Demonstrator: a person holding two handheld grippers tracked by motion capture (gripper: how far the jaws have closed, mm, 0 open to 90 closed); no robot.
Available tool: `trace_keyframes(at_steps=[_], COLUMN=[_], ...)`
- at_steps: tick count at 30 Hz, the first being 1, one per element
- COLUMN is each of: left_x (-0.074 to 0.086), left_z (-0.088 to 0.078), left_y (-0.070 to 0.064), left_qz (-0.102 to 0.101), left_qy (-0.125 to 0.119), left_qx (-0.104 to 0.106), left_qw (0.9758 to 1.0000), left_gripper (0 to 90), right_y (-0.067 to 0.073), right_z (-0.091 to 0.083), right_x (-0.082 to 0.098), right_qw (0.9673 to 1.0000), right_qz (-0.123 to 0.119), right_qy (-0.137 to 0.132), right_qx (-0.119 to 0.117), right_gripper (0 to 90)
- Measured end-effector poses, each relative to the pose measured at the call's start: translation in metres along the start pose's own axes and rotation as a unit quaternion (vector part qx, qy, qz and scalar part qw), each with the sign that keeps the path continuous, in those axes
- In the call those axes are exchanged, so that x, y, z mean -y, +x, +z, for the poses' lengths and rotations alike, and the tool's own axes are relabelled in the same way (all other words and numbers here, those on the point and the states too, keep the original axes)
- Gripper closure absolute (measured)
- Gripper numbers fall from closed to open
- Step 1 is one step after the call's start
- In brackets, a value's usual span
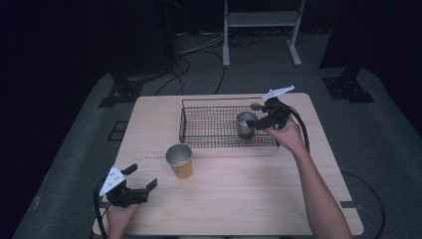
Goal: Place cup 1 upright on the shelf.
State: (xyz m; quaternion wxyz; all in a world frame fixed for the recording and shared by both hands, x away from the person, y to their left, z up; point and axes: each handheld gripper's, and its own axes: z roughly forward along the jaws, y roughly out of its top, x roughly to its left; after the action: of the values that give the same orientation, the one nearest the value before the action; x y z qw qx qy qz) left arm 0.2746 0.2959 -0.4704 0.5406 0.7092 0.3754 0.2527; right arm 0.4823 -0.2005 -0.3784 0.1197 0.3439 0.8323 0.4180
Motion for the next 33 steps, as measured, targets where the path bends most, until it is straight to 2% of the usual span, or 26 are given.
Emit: trace_keyframes(at_steps=[5, 8, 14, 17, 22, 24, 33], left_x=[0.000, 0.000, 0.000, 0.000, 0.000, 0.000, 0.000], left_z=[0.002, 0.003, 0.003, 0.003, 0.002, 0.001, 0.002], left_y=[-0.002, -0.002, -0.003, -0.003, -0.003, -0.004, -0.004], left_qz=[0.004, 0.005, 0.007, 0.007, 0.009, 0.009, 0.011], left_qy=[0.004, 0.005, 0.003, 0.003, 0.002, 0.000, 0.001], left_qx=[0.001, 0.002, 0.003, 0.004, 0.005, 0.004, 0.009], left_qw=[1.0000, 1.0000, 1.0000, 1.0000, 0.9999, 1.0000, 0.9999], left_gripper=[0.7, 0.7, 0.7, 0.7, 0.7, 0.7, 0.7], right_y=[0.003, 0.006, 0.011, 0.015, 0.015, 0.015, 0.021], right_z=[-0.015, -0.026, -0.042, -0.050, -0.056, -0.058, -0.072], right_x=[0.005, 0.009, 0.015, 0.018, 0.026, 0.027, 0.039], right_qw=[0.9999, 0.9997, 0.9996, 0.9992, 0.9993, 0.9995, 0.9992], right_qz=[0.000, -0.003, -0.007, -0.013, -0.009, -0.008, -0.016], right_qy=[-0.005, -0.022, -0.023, -0.036, -0.035, -0.028, -0.034], right_qx=[-0.010, -0.007, -0.013, -0.008, -0.007, -0.013, -0.010], right_gripper=[1.5, 1.6, 1.5, 1.5, 1.5, 1.5, 1.6])
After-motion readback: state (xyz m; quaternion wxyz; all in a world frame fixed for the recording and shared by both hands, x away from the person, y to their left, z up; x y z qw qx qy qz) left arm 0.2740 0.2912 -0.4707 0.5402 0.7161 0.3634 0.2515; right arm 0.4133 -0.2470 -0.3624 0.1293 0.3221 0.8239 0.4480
